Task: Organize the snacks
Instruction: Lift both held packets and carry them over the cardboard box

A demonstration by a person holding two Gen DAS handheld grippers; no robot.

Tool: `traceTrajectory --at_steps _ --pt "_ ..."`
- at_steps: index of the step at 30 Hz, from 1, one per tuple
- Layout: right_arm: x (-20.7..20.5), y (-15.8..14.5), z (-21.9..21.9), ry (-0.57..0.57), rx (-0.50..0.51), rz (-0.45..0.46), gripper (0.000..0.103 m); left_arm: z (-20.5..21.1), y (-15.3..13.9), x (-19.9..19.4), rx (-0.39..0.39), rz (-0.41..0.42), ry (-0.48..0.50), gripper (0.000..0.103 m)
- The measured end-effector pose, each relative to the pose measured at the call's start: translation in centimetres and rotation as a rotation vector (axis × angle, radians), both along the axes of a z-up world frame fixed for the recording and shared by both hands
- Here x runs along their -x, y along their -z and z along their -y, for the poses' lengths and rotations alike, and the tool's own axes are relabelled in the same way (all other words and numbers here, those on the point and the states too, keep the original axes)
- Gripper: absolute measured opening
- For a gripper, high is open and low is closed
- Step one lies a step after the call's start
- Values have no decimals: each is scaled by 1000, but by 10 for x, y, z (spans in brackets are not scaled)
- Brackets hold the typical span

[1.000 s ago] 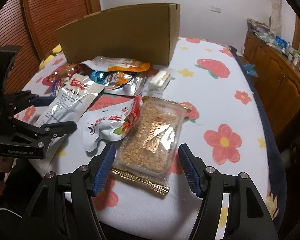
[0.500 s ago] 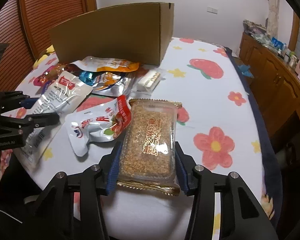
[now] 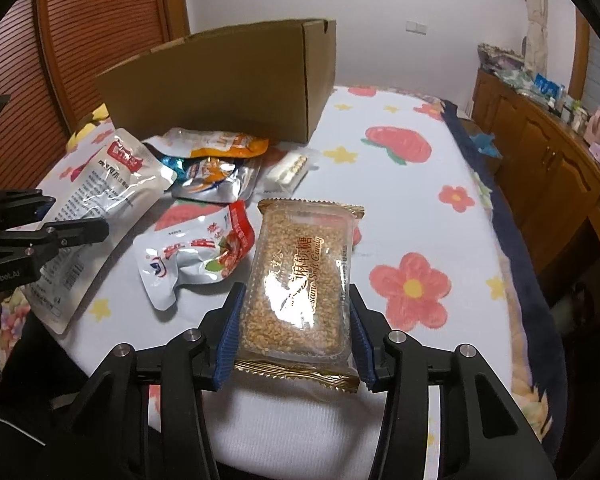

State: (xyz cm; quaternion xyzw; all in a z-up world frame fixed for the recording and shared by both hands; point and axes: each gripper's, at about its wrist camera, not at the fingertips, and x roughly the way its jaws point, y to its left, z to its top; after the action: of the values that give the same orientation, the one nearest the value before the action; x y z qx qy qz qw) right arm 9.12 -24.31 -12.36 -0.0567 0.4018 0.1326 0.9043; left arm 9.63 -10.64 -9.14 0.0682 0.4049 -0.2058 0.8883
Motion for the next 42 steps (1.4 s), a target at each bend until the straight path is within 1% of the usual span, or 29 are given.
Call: traceTrajectory --at_steps 5,13,17,21,28,33,37,42 --pt "3 -16 -1 -3 -18 35 48 -6 -18 2 31 31 4 23" --pt "6 -45 -17 -39 -37 96 48 -21 -48 2 67 85 -3 24" --pt "3 -58 -27 -61 -45 122 48 -29 -63 -6 88 105 -6 24" --pt "-4 -72 -39 -88 -42 149 48 -38 -78 -14 88 130 -11 24" --pt "-33 -96 -61 -136 -46 199 48 -58 -102 -48 60 169 -29 24" --pt "-64 -111 -79 -169 -37 219 48 -71 -115 -74 52 184 -51 24" --pt "-87 -119 -86 -185 -38 223 48 -77 -124 -99 43 193 -64 24" --pt "-127 -127 -88 -194 -61 209 49 -83 -127 -129 38 184 -78 24"
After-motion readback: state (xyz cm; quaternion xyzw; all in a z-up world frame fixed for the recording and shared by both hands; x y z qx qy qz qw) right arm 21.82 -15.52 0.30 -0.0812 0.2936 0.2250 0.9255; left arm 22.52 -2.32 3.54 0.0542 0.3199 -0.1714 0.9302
